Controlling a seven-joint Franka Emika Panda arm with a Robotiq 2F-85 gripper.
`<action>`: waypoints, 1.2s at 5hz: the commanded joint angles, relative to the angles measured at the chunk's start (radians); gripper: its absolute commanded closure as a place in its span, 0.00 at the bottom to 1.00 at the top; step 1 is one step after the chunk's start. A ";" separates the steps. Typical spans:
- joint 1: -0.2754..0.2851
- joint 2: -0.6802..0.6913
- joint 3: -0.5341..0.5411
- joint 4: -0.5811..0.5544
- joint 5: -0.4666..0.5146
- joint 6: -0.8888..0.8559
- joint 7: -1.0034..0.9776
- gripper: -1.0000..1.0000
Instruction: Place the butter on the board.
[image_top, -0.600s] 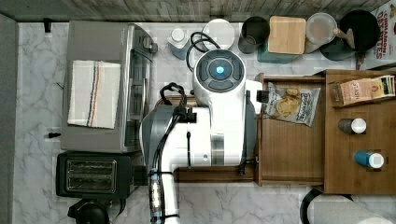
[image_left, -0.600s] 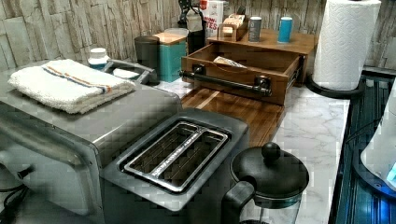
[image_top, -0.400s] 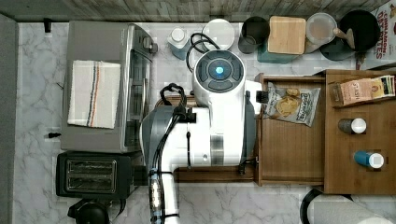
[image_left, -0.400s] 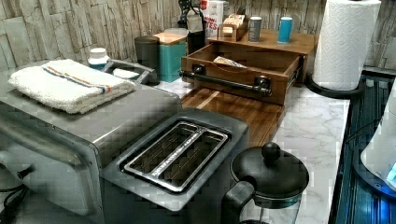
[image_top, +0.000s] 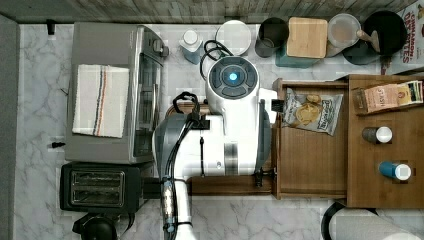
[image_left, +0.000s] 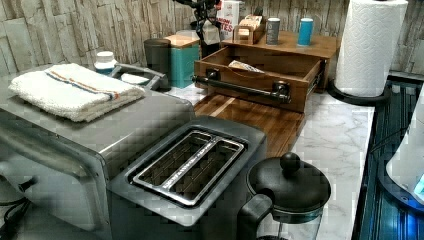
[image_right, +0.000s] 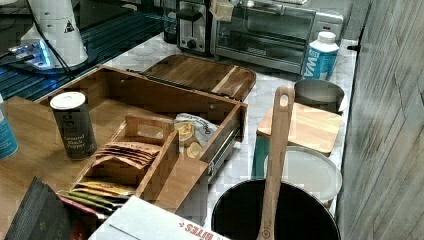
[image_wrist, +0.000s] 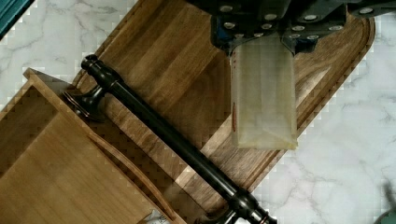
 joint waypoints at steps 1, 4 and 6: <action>0.059 -0.137 0.053 -0.235 0.040 0.193 0.180 1.00; 0.100 -0.210 0.129 -0.524 0.029 0.527 0.250 1.00; 0.095 -0.153 0.196 -0.565 0.088 0.605 0.304 1.00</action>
